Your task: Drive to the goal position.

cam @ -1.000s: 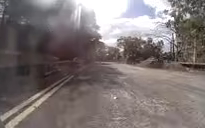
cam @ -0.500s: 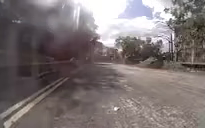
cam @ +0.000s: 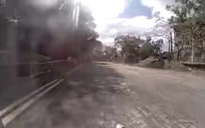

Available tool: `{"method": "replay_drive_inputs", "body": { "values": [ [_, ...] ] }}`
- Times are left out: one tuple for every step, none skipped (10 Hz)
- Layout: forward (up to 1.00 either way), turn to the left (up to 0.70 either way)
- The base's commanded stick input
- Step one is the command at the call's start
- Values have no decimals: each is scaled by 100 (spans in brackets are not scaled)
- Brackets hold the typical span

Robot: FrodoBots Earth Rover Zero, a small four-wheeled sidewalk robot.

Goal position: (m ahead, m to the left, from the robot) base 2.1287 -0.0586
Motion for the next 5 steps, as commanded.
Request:
{"method": "replay_drive_inputs", "body": {
  "values": [
    [70,0],
    [70,0],
    [70,0],
    [70,0],
    [70,0]
  ]
}}
